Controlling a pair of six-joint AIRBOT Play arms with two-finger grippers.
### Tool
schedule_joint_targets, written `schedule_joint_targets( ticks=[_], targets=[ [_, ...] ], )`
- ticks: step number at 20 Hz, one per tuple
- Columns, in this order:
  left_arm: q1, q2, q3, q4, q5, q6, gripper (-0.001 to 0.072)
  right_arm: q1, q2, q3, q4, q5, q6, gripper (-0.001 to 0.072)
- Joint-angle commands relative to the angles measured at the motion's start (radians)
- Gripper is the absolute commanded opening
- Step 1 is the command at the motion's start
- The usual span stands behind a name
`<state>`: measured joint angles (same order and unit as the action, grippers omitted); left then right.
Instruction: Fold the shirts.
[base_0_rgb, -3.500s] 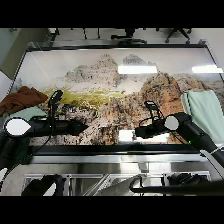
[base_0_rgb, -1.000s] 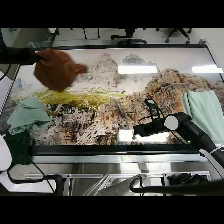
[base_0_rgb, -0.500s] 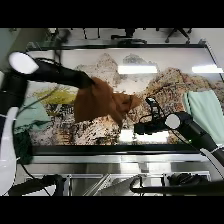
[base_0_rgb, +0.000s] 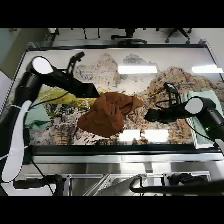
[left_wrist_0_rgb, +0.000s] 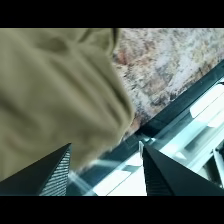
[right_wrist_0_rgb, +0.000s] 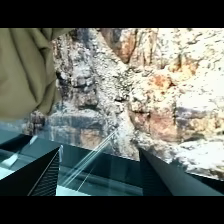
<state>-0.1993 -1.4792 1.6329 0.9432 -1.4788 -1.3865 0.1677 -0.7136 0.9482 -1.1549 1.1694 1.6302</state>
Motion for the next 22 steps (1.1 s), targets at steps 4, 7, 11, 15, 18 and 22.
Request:
schedule_joint_targets(
  ticks=[4,7,11,15,18,22],
  targets=[
    [0.202,0.208,-0.363,0.156,-0.027,-0.002,0.0492,-0.040,-0.105,0.010,0.029,-0.058,-0.057,0.0547],
    [0.265,0.267,-0.595,0.161,0.060,0.002,0.0711,-0.041,-0.212,0.011,0.110,-0.143,-0.130,0.0546],
    [0.295,0.275,-0.777,0.148,0.222,0.025,0.0711,-0.040,-0.364,0.026,0.240,-0.285,-0.253,0.0543],
    [0.295,0.182,-0.851,-0.033,0.410,0.100,0.0711,-0.040,-0.510,0.061,0.420,-0.354,-0.415,0.0542],
    [0.268,0.055,-0.819,-0.146,0.436,0.183,0.0711,-0.040,-0.584,0.123,0.494,-0.407,-0.484,0.0517],
    [0.195,-0.098,-0.723,-0.151,0.409,0.190,0.0708,-0.040,-0.685,0.228,0.514,-0.414,-0.483,0.0455]
  ],
)
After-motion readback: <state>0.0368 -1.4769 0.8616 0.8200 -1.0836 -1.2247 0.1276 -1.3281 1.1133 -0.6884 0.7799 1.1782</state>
